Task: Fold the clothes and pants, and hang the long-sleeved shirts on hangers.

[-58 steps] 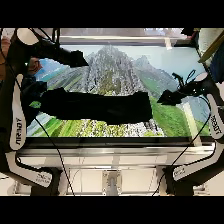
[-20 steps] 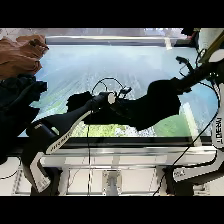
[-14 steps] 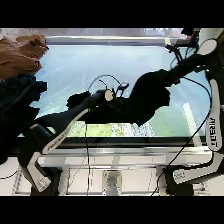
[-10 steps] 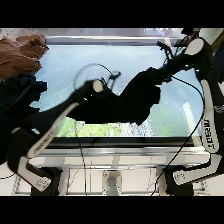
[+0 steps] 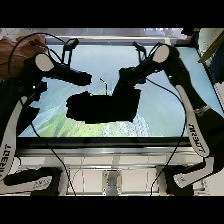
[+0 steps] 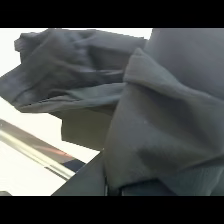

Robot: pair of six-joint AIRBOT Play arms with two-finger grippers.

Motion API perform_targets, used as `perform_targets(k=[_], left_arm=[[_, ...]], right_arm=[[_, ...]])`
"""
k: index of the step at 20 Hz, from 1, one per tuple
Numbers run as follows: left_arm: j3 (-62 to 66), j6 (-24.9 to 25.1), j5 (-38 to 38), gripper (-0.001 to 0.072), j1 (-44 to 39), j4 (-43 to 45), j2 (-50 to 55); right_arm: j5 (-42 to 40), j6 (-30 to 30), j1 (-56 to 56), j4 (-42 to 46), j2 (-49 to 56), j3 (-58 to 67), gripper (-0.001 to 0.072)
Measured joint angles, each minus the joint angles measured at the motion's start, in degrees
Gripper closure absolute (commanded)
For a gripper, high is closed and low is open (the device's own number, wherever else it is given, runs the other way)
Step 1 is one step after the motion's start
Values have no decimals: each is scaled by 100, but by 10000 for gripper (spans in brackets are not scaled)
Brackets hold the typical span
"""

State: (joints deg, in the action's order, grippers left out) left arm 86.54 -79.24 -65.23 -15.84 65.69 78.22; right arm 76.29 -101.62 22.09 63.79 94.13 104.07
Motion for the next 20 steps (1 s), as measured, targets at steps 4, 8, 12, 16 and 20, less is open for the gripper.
perform_targets(k=[4, 8, 12, 16, 20], left_arm=[[0, 68, -103, 682, 107, 24, -144], [0, 170, -264, 682, 136, 28, -186], [0, 205, -358, 682, 140, 33, -197], [0, 216, -389, 682, 140, 33, -197], [0, 219, -402, 682, 146, 37, -197]], right_arm=[[-372, -251, 907, 4, 330, 0, 702], [-1475, -354, 1727, -48, 656, 2, 702], [-2361, -380, 2070, -310, 890, 2, 245], [-2581, -299, 2144, -457, 975, 28, 243], [-1445, 90, 1808, 70, 955, 225, 243]])
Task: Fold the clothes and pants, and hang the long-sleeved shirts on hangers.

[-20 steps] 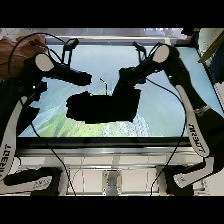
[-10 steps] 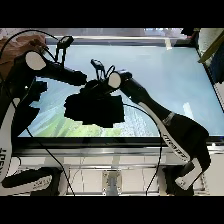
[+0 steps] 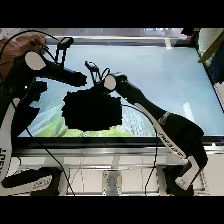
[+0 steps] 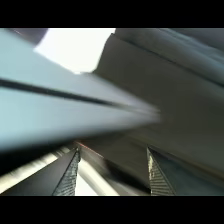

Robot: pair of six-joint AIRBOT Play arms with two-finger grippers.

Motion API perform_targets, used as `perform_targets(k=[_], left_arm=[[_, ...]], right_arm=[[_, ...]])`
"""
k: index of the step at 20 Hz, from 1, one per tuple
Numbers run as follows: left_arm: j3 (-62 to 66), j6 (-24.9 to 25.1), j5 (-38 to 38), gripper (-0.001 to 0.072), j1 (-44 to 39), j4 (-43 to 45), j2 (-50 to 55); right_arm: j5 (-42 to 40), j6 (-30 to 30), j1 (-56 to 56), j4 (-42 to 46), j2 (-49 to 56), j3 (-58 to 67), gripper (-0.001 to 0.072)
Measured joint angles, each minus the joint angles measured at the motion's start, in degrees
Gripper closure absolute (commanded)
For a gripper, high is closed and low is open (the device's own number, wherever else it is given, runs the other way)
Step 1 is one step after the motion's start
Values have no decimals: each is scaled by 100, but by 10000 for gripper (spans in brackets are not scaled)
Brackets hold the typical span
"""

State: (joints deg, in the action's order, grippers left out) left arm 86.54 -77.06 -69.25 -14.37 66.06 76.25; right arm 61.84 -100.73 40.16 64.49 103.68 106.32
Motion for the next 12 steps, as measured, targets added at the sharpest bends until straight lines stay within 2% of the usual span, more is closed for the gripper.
perform_targets(k=[3, 6, 8, 12], left_arm=[[0, 2, -4, 682, 35, 31, 0], [0, 0, -4, 682, 120, 114, 0], [0, -2, -4, 682, 195, 125, 0], [0, -2, -4, 682, 319, 155, -2]], right_arm=[[1320, 256, -592, 1095, -146, 26, 244], [1985, 619, -1462, 1445, -258, -337, 263], [2024, 1027, -2070, 817, -282, -859, 262], [1537, 2083, -2986, -1113, -146, -1974, 218]])
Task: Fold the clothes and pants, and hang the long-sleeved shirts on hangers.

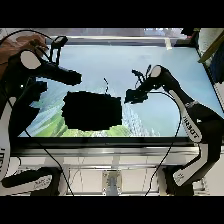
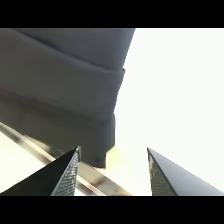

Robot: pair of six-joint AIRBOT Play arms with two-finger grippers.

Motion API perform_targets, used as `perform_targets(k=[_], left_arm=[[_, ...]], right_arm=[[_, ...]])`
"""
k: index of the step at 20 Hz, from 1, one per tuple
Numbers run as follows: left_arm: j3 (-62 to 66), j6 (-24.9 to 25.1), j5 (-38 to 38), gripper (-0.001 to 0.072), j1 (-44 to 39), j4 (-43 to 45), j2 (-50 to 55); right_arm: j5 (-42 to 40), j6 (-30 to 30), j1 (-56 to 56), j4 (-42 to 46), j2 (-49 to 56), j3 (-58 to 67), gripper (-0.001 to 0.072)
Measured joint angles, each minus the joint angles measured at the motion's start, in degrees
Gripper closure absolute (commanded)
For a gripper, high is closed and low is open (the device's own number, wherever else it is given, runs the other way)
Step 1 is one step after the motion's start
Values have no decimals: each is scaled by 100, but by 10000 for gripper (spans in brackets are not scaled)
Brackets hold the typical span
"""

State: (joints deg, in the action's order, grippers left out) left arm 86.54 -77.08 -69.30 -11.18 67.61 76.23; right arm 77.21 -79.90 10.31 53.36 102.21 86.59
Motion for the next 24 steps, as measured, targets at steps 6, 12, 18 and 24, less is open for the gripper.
perform_targets(k=[6, 12, 18, 24], left_arm=[[0, -2, 0, 682, 50, 2, 0], [0, -4, -2, 682, 50, 4, 0], [0, -4, -7, 682, 50, 4, 0], [0, -4, -17, 682, 50, 7, 0]], right_arm=[[-321, 1080, -280, -1998, 850, -511, 217], [-339, 1486, 260, -2791, 1314, -450, 409], [-173, 1429, 229, -2570, 1187, 249, 702], [308, 804, -1904, -544, 50, 560, 703]])
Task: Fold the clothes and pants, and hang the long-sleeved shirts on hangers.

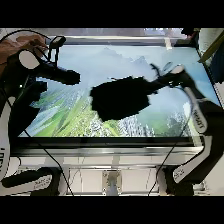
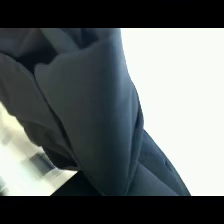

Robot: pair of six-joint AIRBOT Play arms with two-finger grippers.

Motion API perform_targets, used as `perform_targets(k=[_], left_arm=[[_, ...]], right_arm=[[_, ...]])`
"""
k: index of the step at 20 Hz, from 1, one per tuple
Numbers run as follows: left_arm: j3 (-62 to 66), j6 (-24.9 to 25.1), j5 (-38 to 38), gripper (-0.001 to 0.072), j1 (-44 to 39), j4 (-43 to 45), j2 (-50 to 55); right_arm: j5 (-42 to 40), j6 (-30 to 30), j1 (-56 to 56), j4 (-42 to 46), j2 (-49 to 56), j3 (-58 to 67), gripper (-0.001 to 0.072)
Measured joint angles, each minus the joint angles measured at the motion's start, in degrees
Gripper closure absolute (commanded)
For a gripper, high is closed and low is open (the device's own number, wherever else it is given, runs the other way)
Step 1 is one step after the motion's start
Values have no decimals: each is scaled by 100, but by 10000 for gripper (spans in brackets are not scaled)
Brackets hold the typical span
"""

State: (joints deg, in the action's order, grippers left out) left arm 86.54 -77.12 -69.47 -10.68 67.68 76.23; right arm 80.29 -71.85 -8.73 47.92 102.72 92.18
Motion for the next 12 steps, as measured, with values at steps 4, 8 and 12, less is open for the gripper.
perform_targets(k=[4, 8, 12], left_arm=[[0, 0, -2, 682, 0, 2, 0], [0, 0, -2, 682, 0, 4, 0], [0, 0, -2, 682, 0, 4, 0]], right_arm=[[352, -151, -2107, 1115, -894, 35, 702], [721, 13, -4046, 1604, -1475, -321, 703], [678, 448, -5296, 1961, -1895, -1698, 703]])
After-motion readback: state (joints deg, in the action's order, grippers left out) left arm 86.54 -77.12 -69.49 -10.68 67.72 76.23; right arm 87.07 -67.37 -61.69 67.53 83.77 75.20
